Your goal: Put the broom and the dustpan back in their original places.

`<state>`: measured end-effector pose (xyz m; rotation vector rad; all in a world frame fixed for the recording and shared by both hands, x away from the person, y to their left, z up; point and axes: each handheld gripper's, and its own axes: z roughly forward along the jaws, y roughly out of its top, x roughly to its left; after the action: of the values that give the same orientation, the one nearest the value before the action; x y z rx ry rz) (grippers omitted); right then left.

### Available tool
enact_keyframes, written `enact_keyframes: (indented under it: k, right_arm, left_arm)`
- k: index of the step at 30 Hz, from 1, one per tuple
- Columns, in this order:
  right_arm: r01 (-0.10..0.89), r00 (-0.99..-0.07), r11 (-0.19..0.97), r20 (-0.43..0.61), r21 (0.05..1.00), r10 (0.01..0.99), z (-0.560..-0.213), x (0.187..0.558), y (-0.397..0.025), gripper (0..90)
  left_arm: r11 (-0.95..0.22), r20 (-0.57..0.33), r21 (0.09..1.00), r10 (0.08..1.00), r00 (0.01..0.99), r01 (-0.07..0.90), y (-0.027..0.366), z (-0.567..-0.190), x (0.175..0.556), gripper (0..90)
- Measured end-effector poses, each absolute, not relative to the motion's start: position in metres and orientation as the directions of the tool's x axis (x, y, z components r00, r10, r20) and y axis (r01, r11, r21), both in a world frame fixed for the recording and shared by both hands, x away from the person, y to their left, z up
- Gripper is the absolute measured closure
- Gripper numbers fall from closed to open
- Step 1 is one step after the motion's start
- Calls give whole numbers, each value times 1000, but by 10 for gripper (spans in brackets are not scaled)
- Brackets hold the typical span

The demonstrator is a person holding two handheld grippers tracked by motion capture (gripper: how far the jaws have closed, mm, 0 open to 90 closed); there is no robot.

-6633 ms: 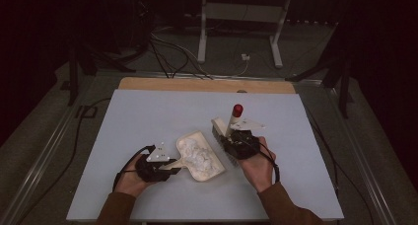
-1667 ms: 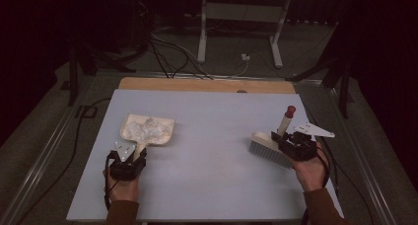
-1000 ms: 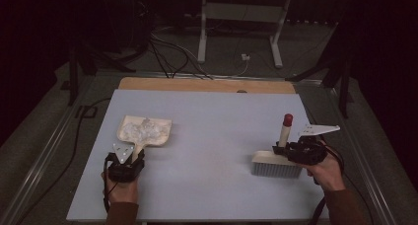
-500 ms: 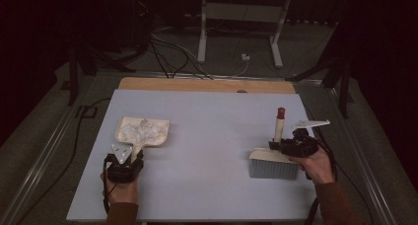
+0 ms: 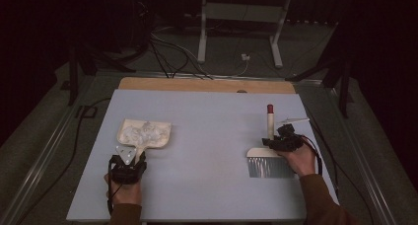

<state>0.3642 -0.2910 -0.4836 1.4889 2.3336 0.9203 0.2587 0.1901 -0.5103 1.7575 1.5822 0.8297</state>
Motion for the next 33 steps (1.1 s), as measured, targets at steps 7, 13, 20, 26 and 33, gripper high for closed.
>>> enact_keyframes:
  k: [7,13,20,26,33]
  right_arm:
    - [767,-456,299,154,568,876,-498,376,-289,619]
    - [766,-492,337,162,548,855,-507,379,-285,610]
    - [768,-472,327,141,551,870,-507,379,-283,598]
    - [755,-440,329,67,567,895,-504,375,-278,542]
    - [724,-424,313,39,615,905,-493,369,-275,463]
  left_arm:
    - [-88,52,788,996,77,609,187,-514,262,664]
    - [-85,57,785,996,64,613,186,-516,265,664]
    - [-83,62,782,996,56,617,187,-517,268,664]
    - [-81,63,780,997,51,621,186,-519,270,664]
    - [-85,62,767,996,58,636,184,-522,274,664]
